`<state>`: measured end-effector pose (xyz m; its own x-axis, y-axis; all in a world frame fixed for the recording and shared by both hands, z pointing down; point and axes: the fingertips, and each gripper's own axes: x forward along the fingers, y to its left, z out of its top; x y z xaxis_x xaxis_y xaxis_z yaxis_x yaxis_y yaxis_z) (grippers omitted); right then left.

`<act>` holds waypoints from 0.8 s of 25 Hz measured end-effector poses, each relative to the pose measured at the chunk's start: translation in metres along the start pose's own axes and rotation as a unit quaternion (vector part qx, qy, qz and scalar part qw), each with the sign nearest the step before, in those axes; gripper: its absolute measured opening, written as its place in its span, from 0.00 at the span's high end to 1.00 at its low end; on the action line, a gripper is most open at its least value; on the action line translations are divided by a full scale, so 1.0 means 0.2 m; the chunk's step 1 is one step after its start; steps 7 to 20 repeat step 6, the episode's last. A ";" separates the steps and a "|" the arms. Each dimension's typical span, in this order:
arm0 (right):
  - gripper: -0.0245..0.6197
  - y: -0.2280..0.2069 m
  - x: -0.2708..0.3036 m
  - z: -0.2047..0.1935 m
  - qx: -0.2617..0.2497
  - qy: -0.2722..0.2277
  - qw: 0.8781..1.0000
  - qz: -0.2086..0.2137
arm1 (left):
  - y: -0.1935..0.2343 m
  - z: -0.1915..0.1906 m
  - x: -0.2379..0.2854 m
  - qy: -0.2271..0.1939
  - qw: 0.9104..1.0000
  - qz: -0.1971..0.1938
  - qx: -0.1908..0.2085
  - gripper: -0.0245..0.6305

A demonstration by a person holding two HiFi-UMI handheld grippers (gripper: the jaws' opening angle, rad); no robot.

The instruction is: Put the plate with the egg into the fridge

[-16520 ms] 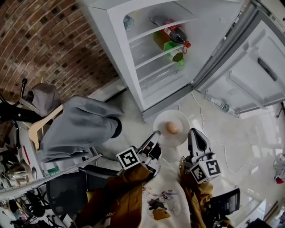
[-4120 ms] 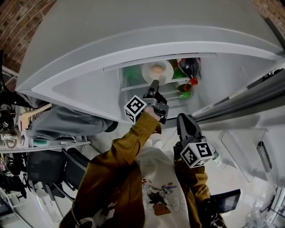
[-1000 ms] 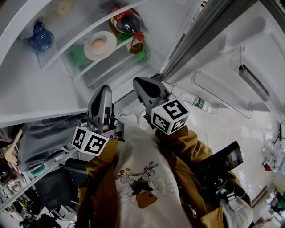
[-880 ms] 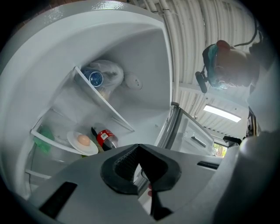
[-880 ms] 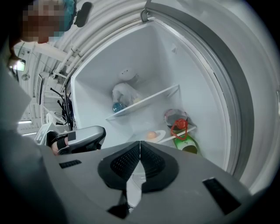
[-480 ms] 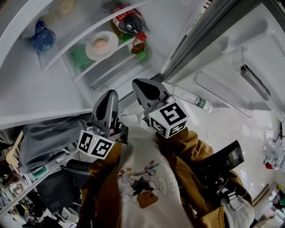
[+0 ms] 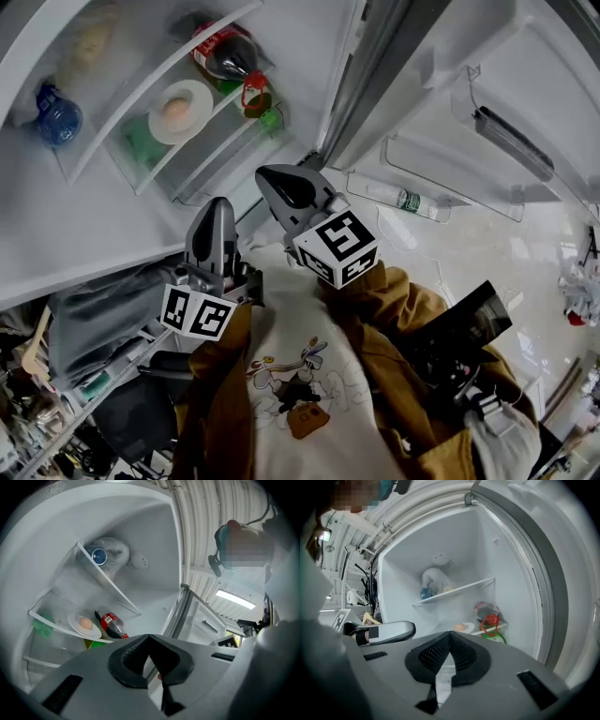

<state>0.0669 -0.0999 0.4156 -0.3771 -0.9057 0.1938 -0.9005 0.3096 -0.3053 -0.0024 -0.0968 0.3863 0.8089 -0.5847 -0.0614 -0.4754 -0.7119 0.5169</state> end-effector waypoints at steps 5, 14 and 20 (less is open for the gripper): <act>0.95 -0.11 -0.12 0.00 -0.010 -0.003 1.000 -0.029 | -0.07 -0.13 0.11 0.017 0.999 -0.027 -0.023 0.95; 0.95 -0.14 -0.16 0.01 -0.010 -0.003 0.999 -0.041 | -0.09 -0.15 0.14 0.023 0.999 -0.035 -0.029 0.95; 0.95 -0.14 -0.16 0.01 -0.010 -0.003 0.999 -0.041 | -0.09 -0.15 0.14 0.023 0.999 -0.035 -0.029 0.95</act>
